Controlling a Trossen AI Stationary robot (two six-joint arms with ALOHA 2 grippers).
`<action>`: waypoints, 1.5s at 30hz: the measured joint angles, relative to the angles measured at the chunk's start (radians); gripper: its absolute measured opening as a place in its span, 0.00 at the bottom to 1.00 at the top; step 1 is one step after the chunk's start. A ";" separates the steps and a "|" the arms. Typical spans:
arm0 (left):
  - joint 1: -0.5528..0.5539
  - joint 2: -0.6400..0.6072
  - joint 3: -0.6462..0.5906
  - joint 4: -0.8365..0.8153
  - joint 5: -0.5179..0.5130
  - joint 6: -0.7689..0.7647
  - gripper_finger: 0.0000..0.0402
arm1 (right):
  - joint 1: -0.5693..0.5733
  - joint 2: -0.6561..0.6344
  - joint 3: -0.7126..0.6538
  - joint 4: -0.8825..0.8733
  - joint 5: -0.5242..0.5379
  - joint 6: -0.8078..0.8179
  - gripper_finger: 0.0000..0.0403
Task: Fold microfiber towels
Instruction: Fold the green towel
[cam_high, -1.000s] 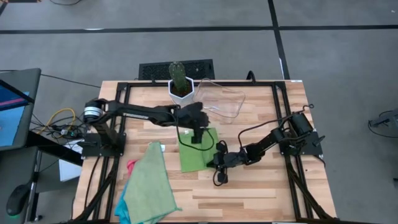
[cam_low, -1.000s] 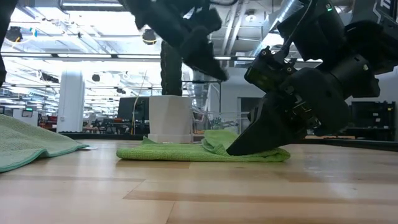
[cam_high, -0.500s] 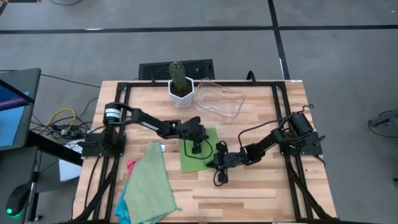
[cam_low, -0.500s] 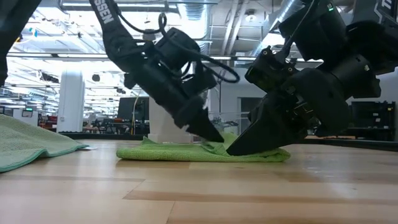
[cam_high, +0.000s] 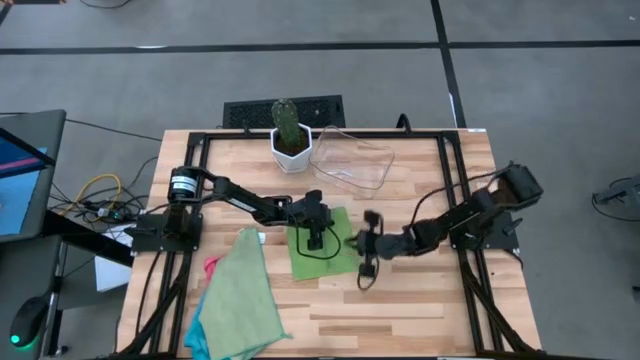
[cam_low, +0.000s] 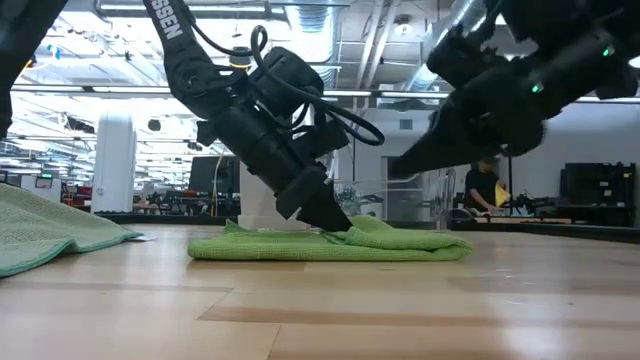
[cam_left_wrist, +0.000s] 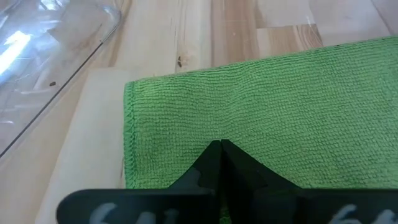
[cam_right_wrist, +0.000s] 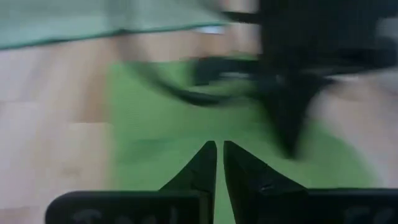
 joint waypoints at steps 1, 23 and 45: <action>0.000 0.000 0.000 0.000 0.000 0.000 0.00 | -0.027 -0.020 -0.025 0.010 0.013 0.003 0.13; -0.002 0.000 0.000 -0.009 0.004 -0.001 0.00 | -0.301 0.370 -0.034 0.466 -0.145 0.101 0.07; -0.002 0.000 0.000 -0.012 0.005 0.012 0.00 | 0.070 0.317 -0.126 0.604 -0.071 0.197 0.04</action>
